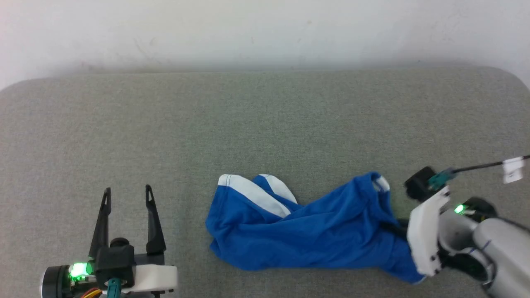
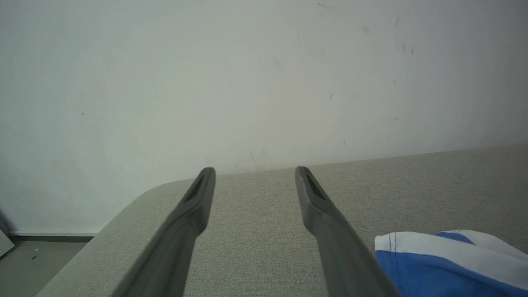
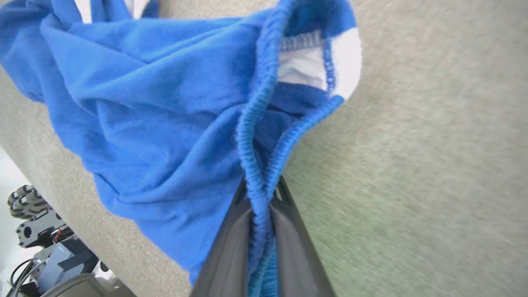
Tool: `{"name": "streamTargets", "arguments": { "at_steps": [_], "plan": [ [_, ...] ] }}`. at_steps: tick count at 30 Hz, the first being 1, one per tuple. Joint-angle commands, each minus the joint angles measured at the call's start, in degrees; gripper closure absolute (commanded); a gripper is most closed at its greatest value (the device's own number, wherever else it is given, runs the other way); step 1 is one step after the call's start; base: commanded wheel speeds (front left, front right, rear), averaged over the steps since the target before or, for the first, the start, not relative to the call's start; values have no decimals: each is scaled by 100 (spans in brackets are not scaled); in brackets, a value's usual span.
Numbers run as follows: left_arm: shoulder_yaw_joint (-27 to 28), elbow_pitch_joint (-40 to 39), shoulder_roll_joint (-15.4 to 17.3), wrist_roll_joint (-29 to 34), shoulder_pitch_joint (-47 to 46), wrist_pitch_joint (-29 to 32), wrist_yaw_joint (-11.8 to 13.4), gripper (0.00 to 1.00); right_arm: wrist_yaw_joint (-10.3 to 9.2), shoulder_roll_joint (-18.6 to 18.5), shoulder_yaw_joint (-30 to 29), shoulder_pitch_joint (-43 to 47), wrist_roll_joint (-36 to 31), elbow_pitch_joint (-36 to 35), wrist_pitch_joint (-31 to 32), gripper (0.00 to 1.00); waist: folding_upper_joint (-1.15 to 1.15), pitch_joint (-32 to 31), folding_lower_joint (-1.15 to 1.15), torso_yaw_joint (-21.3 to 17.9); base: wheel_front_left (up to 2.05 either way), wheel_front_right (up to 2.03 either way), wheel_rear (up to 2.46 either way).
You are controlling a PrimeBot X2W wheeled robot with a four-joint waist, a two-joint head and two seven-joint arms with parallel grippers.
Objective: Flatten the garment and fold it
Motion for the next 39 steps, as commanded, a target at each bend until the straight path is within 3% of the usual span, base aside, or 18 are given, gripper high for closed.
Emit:
{"name": "streamTargets", "arguments": {
  "at_steps": [1,11,17,24,30,34,39],
  "plan": [
    [38,-4,-43,45,69,-27,-34,0,-5,-108,-35,-114,40,-49,-57,100,0,-33,0,-41,0,0,0],
    [85,-11,-104,225,123,-27,-183,0,-5,-1244,-554,28,333,-361,-8,100,0,-143,0,-130,0,0,0],
    [47,16,-118,285,128,-27,-222,0,-5,-1519,-846,354,403,-335,61,100,0,-156,0,-151,0,0,0],
    [1,76,-104,310,99,-27,-245,0,-5,-1396,-905,338,296,-1393,60,100,0,-138,0,-146,0,0,0],
    [23,93,-131,270,13,-27,-260,0,-5,-1106,-614,75,39,-2285,381,100,0,-48,0,-9,0,0,0],
    [-13,93,-184,269,-82,-27,-292,0,-5,-722,-184,-263,-268,-2313,620,100,0,106,0,148,0,0,0],
    [-64,111,-272,267,-269,-27,-336,0,-5,-137,413,-657,-384,-1740,778,100,0,318,0,377,0,0,0]
  ]
}}
